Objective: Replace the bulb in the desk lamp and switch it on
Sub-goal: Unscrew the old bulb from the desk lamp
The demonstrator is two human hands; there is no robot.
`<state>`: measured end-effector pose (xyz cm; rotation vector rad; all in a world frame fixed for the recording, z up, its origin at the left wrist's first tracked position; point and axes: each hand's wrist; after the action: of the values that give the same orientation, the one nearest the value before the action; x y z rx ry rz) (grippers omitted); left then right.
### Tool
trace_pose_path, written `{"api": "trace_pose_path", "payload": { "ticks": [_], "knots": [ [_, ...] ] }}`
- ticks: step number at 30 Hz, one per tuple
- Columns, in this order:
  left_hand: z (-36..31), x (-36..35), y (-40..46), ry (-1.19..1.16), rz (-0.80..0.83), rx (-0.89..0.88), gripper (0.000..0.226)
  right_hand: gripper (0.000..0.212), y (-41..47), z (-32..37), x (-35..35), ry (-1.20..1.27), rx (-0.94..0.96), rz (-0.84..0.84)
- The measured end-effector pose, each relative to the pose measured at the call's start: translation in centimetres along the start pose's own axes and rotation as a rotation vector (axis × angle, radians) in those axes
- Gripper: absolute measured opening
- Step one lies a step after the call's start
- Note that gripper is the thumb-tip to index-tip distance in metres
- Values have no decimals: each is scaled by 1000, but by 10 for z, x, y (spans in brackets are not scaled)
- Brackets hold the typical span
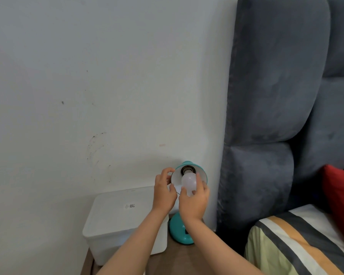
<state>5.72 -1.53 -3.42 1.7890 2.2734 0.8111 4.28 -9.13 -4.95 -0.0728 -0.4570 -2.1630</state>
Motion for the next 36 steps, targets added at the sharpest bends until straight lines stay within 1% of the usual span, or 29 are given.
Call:
{"api": "trace_pose_path", "payload": {
  "ticks": [2,4,6,9,12,14,16,18,20,24,28,32,36],
  "knots": [
    [0,0,-1,-4,-4,3,63,70,-2,1,0,94,-41,-6],
    [-1,0,-1,-8,-4,5,58,72,-2,5,0,165,-98,3],
    [-2,-1,-1,-6,-3,3,60,65,-1,7,1,139,-94,7],
    [-1,0,-1,-1,-8,2,65,52,0,6,1,100,-35,18],
    [1,0,0,-2,-7,1,67,49,0,2,1,22,42,15],
    [1,-1,0,-4,-6,4,68,52,-3,1,2,-14,49,3],
    [2,-1,0,-9,-13,5,69,60,-6,2,1,2,19,-4],
    [1,-2,0,-17,-26,9,69,68,-8,5,1,93,-51,-4],
    [0,-2,0,-18,-27,15,68,70,-8,11,2,129,-133,8],
    [0,-1,0,-14,-12,18,65,62,-2,13,5,116,-171,18],
    [2,-1,1,-13,-5,14,66,49,1,10,6,82,-102,20],
    [3,-2,0,-11,-10,14,68,58,-3,9,7,53,-70,14],
    [0,-1,-1,-11,-12,14,65,69,-3,12,3,81,-162,-10]
  ]
}}
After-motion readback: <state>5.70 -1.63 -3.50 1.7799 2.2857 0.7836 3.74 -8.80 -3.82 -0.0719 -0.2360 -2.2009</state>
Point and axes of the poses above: each hand's wrist, its own y-axis towards the middle knuckle, its own x-axis out of the back of the hand, z = x × y, and after that the axes turned 8 degrees about -y, right-handed
